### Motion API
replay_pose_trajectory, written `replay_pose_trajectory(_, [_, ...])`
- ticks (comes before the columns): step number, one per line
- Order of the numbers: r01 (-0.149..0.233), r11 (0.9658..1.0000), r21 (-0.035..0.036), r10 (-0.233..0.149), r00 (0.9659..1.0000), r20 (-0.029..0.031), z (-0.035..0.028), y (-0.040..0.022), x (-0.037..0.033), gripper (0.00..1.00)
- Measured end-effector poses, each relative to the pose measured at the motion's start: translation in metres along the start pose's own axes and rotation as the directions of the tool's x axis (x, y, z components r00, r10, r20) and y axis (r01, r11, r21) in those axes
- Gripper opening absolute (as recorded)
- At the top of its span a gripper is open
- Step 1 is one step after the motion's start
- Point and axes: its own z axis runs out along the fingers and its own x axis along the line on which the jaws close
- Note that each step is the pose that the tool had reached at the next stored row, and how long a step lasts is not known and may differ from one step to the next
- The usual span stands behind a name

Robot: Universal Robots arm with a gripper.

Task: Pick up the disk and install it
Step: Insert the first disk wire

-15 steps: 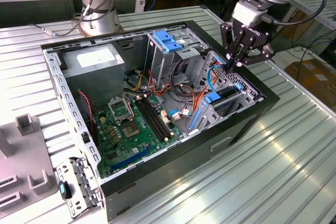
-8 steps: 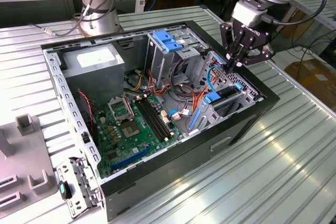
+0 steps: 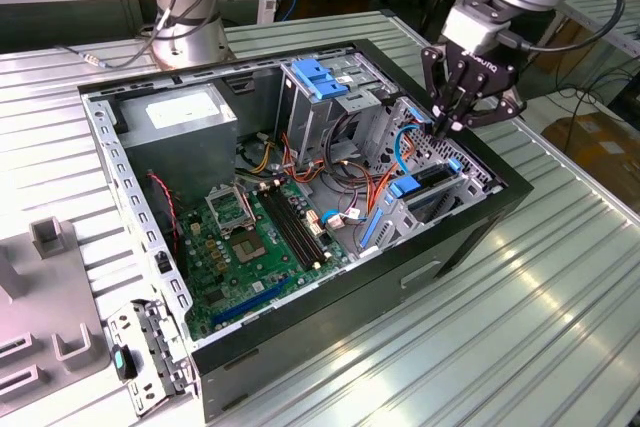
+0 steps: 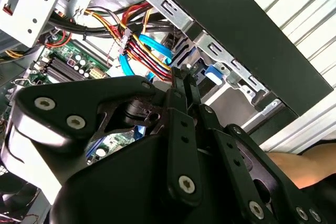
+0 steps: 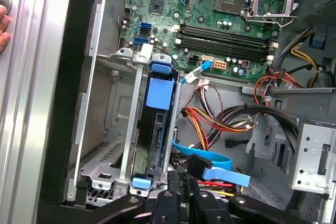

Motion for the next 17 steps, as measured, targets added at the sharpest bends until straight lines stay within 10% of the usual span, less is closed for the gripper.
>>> replay_pose_trajectory(17, [-0.124, 0.9923, -0.0024, 0.124, 0.9923, -0.0032, 0.0092, 0.0024, 0.0124, 0.16])
